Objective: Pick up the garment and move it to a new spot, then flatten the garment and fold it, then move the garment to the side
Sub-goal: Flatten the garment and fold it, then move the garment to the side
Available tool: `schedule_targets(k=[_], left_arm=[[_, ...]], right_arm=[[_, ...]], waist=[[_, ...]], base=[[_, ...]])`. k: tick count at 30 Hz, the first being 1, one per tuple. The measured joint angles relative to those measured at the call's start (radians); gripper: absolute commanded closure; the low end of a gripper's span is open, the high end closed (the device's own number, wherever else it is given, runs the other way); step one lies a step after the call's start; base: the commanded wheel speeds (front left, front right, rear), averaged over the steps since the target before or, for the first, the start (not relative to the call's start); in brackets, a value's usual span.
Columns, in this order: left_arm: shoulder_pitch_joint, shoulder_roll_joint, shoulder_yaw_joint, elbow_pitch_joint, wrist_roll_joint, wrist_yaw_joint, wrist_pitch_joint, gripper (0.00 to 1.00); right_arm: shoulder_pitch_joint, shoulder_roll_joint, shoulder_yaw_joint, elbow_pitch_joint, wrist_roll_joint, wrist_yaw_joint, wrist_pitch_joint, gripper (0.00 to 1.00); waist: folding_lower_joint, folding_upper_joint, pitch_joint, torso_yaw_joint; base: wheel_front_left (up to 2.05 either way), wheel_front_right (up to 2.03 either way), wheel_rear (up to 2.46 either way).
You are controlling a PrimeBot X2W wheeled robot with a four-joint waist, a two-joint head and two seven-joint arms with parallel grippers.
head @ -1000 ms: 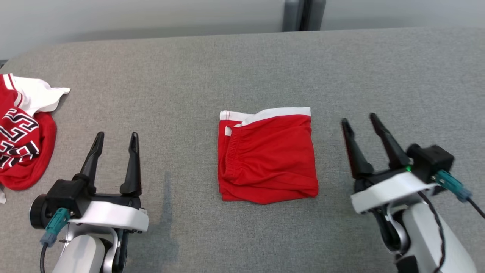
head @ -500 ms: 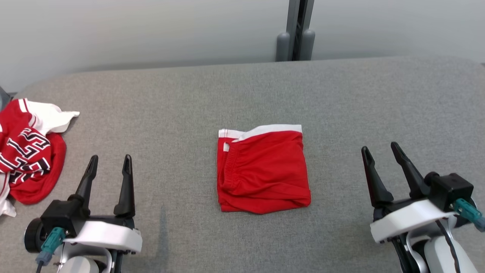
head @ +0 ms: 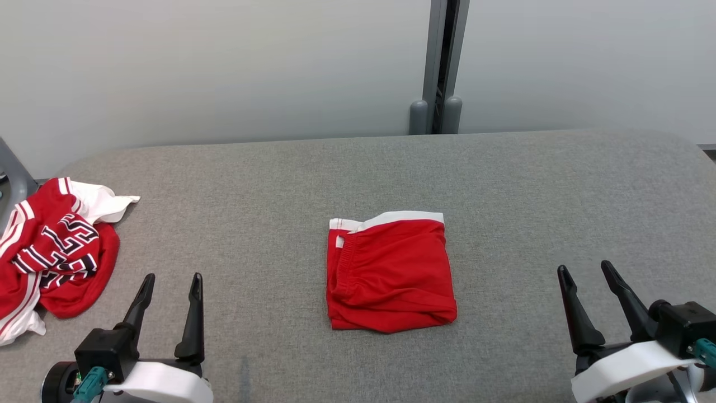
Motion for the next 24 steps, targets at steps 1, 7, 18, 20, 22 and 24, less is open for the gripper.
schedule_targets(k=[1,7,18,20,22,24], left_arm=[[0.004,0.002,-0.001,-0.003,0.000,0.001,0.003,0.00],[0.020,0.007,-0.004,-0.023,0.000,0.013,0.018,0.00],[0.023,0.014,-0.011,-0.049,0.000,0.029,0.040,0.00],[0.023,0.015,-0.012,-0.053,0.000,0.031,0.042,0.00],[0.023,0.015,-0.013,-0.056,0.000,0.034,0.044,0.00],[0.023,0.016,-0.014,-0.058,0.000,0.035,0.045,0.00]], right_arm=[[0.005,0.002,-0.005,-0.006,-0.002,0.000,0.007,0.00],[0.028,0.008,-0.023,-0.031,-0.010,0.000,0.022,0.00],[0.037,0.018,-0.027,-0.050,-0.024,0.000,0.030,0.00],[0.037,0.018,-0.027,-0.050,-0.024,0.000,0.030,0.00],[0.037,0.020,-0.027,-0.050,-0.024,0.000,0.032,0.00],[0.037,0.021,-0.027,-0.050,-0.024,0.000,0.032,0.00]], waist=[[0.0000,0.0000,-0.002,0.000],[0.0000,0.0000,-0.007,-0.001],[0.0000,0.0000,-0.002,-0.001],[0.0000,0.0000,-0.002,-0.001],[0.0000,0.0000,-0.002,-0.001],[0.0000,0.0000,-0.002,0.000]], base=[[0.00,0.00,0.00],[0.00,0.00,0.00],[0.00,0.00,0.00],[0.00,0.00,0.00],[0.00,0.00,0.00],[0.00,0.00,0.00]])
